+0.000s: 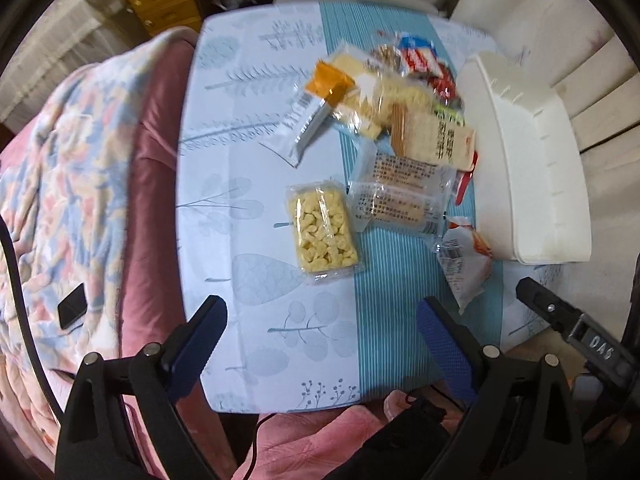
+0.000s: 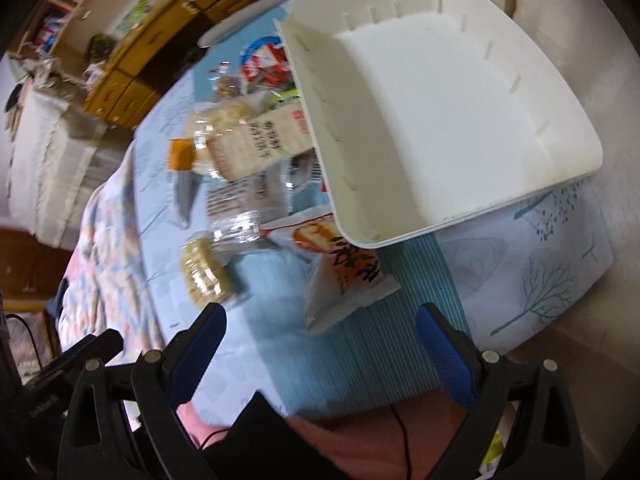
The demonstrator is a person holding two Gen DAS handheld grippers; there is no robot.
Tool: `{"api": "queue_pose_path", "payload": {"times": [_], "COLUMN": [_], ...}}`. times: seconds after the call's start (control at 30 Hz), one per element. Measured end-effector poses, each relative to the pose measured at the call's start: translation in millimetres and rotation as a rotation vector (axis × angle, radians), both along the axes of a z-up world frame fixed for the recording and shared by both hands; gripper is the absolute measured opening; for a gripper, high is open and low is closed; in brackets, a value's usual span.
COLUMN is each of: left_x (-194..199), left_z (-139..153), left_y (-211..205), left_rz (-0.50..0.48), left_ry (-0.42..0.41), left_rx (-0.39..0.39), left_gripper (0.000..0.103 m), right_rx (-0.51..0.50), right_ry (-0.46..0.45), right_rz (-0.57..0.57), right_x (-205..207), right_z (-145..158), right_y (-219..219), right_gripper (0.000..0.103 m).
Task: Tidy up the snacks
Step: 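Grasp the clear puffed-cracker bag with the left gripper while the right grasps the red chip bag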
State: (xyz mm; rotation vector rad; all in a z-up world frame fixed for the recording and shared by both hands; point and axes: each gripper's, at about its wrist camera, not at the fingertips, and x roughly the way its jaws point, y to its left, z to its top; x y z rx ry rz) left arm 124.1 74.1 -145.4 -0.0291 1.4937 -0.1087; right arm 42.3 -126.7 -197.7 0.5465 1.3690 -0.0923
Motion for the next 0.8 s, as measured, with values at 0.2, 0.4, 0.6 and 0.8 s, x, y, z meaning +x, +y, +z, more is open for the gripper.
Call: {"api": "queue_pose_path", "payload": {"times": [0.2, 0.4, 0.6, 0.8], "left_x": [34, 53, 67, 81], "left_z": [-48, -95, -126, -148], "left_y": [-4, 1, 2, 7], "left_rz": [-0.029, 0.003, 0.028, 0.041], "left_ry": [0.118, 0.204, 0.228, 0.237], "left_rx": [-0.041, -0.091, -0.103, -0.119], "left_gripper": [0.095, 0.094, 0.083, 0.069], "right_rx": [-0.074, -0.148, -0.209, -0.254], "right_ry": [-0.01, -0.092, -0.177, -0.183], "right_rz": [-0.032, -0.016, 0.005, 0.027], "right_x": [1, -8, -8, 1], "right_z": [-33, -54, -66, -80], "right_y": [9, 14, 20, 26], "right_gripper": [0.096, 0.096, 0.096, 0.087]}}
